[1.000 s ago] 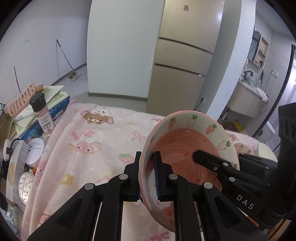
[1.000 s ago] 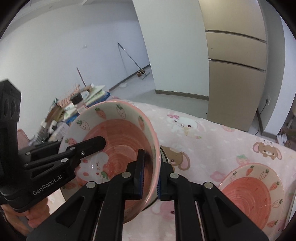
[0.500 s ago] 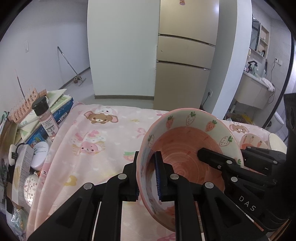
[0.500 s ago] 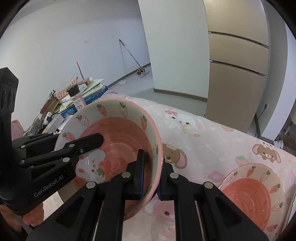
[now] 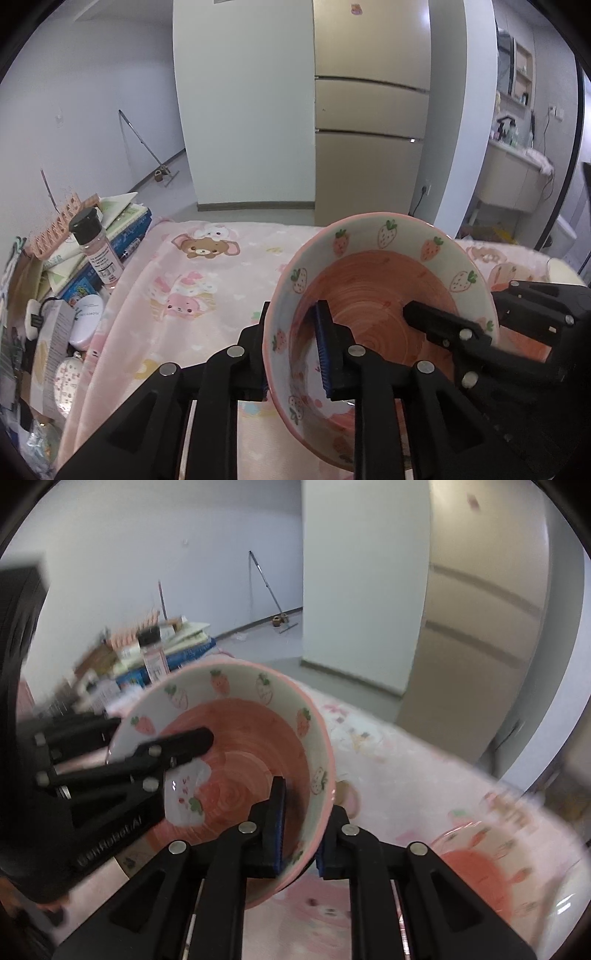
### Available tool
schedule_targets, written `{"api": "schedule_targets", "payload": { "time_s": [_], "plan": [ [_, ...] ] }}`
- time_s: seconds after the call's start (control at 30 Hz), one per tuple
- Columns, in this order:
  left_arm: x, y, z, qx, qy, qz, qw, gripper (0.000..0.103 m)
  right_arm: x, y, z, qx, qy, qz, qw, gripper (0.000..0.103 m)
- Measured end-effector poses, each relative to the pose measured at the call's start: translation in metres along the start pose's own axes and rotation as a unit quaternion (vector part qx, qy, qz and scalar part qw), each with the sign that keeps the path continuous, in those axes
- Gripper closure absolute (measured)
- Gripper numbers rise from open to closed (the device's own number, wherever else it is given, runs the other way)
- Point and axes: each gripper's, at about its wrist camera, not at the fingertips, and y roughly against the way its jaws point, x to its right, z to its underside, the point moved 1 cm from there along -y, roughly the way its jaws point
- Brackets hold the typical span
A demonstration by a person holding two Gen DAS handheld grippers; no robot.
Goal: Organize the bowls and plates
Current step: 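Carry the held pink bowl across the table with both grippers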
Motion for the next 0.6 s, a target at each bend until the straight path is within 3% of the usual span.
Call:
{"api": "schedule_targets", "payload": {
  "time_s": [0.03,0.13,0.23,0.6],
  "plan": [
    [-0.001,0.0,0.0,-0.002,0.005,0.006,1.0,0.081,-0.004,0.002,-0.001,0.003,0.018,0.014,1.0,0.09],
    [0.0,-0.003,0.001,-0.008,0.001,0.005,1.0,0.081,0.008,0.001,0.0,0.0,-0.012,-0.012,1.0,0.09],
    [0.006,-0.001,0.001,0.002,-0.018,-0.008,0.9998,0.081,0.009,-0.001,0.001,-0.001,-0.008,-0.01,1.0,0.09],
    [0.001,-0.003,0.002,-0.002,-0.001,0.005,1.0,0.081,0.001,0.0,-0.003,-0.01,0.013,0.003,1.0,0.087]
  ]
}}
